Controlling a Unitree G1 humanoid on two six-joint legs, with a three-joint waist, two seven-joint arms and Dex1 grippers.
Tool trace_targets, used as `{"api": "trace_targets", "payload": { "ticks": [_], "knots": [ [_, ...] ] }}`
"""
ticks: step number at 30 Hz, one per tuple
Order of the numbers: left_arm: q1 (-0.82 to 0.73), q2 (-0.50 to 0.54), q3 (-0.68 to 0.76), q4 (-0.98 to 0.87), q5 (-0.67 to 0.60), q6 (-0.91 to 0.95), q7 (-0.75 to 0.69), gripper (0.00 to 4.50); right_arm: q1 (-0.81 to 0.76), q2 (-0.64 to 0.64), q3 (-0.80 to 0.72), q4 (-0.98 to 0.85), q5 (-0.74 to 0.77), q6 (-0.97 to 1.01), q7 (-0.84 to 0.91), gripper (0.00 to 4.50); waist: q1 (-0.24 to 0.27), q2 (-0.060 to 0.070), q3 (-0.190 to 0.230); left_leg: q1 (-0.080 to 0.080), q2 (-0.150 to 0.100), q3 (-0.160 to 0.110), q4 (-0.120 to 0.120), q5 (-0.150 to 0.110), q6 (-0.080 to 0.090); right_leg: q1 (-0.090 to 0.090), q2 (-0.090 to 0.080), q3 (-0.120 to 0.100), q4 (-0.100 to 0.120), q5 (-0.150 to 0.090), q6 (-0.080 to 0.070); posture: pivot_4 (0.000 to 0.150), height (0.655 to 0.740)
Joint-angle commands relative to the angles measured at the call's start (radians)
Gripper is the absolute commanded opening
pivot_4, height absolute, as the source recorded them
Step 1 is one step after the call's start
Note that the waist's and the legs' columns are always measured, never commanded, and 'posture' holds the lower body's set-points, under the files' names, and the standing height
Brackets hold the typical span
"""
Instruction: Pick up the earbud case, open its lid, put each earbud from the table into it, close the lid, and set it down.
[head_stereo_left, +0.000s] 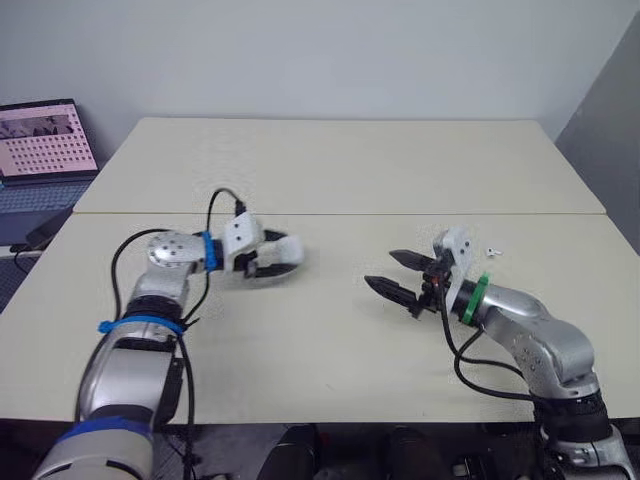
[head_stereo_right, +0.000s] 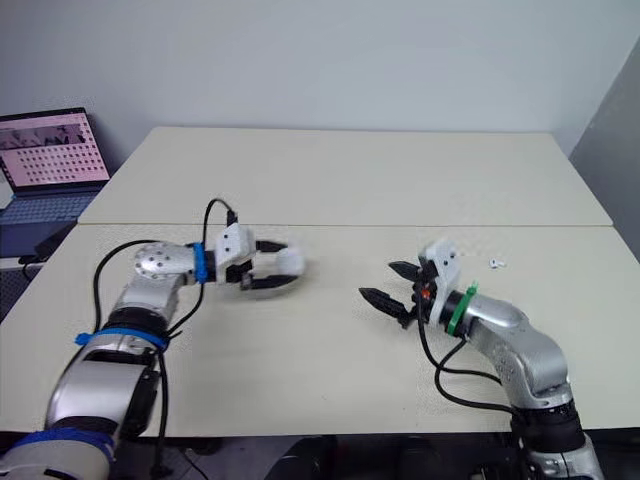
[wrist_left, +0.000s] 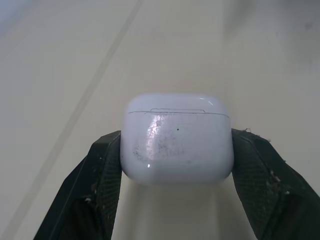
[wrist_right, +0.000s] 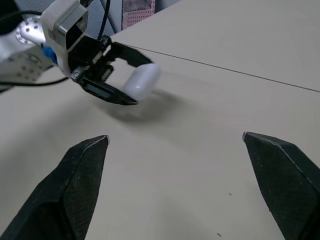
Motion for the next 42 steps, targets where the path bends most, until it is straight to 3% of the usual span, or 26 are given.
{"api": "trace_targets", "payload": {
  "ticks": [1, 5, 11, 26, 29, 37, 38, 42],
  "knots": [
    [-0.018, -0.026, 0.005, -0.068, 0.032, -0.346, 0.101, 2.79, -0.087, 0.054, -0.080, 0.023, 0.149, 0.124, -0.065, 4.50, -0.006, 0.000, 0.000, 0.000, 0.000, 0.001, 0.000, 0.000, 0.000, 0.000, 0.000, 0.000, 0.000, 0.000, -0.001, 0.150, 0.7400],
    [-0.030, -0.043, -0.026, -0.050, 0.071, -0.522, 0.170, 2.79, -0.158, 0.086, -0.060, 0.067, 0.144, 0.157, -0.103, 4.50, -0.007, 0.000, 0.000, 0.001, 0.000, 0.002, 0.000, 0.000, 0.000, -0.002, 0.000, 0.001, 0.001, 0.002, -0.001, 0.150, 0.7400],
    [-0.060, -0.034, -0.068, 0.004, 0.122, -0.638, 0.257, 2.79, -0.215, 0.115, 0.006, 0.110, 0.114, 0.160, -0.116, 4.50, -0.006, 0.000, 0.000, 0.000, -0.001, 0.002, 0.000, 0.000, 0.000, -0.002, 0.001, 0.001, 0.002, 0.003, 0.000, 0.150, 0.7400],
    [-0.102, 0.000, -0.131, 0.092, 0.243, -0.709, 0.429, 2.79, -0.297, 0.201, 0.027, 0.211, 0.056, 0.128, -0.151, 4.50, -0.017, 0.000, 0.000, 0.001, -0.002, 0.001, 0.000, 0.000, 0.000, -0.002, 0.001, 0.001, 0.002, 0.004, 0.002, 0.150, 0.7400],
    [-0.105, 0.003, -0.143, 0.099, 0.260, -0.709, 0.457, 2.79, -0.305, 0.206, 0.018, 0.226, 0.048, 0.127, -0.155, 3.95, -0.017, 0.000, 0.000, 0.001, -0.002, 0.000, 0.000, 0.000, 0.000, -0.002, 0.001, 0.001, 0.003, 0.004, 0.002, 0.150, 0.7400],
    [-0.107, 0.003, -0.169, 0.100, 0.295, -0.717, 0.515, 2.79, -0.310, 0.209, 0.013, 0.236, 0.049, 0.123, -0.166, 1.19, -0.020, 0.000, 0.000, 0.000, -0.002, 0.001, 0.000, 0.000, 0.000, -0.003, 0.001, 0.001, 0.003, 0.004, 0.002, 0.150, 0.7400],
    [-0.108, 0.003, -0.173, 0.100, 0.297, -0.718, 0.519, 2.79, -0.310, 0.209, 0.013, 0.236, 0.048, 0.122, -0.164, 0.99, -0.020, 0.000, 0.000, 0.000, -0.002, 0.000, 0.000, 0.000, 0.000, -0.003, 0.001, 0.001, 0.003, 0.004, 0.002, 0.150, 0.7400],
    [-0.110, 0.000, -0.185, 0.099, 0.289, -0.712, 0.534, 2.79, -0.307, 0.211, 0.009, 0.233, 0.046, 0.126, -0.162, 0.99, -0.023, 0.000, 0.000, 0.000, -0.002, 0.000, 0.000, 0.000, 0.000, -0.003, 0.001, 0.001, 0.003, 0.004, 0.002, 0.150, 0.7400]
  ]
}}
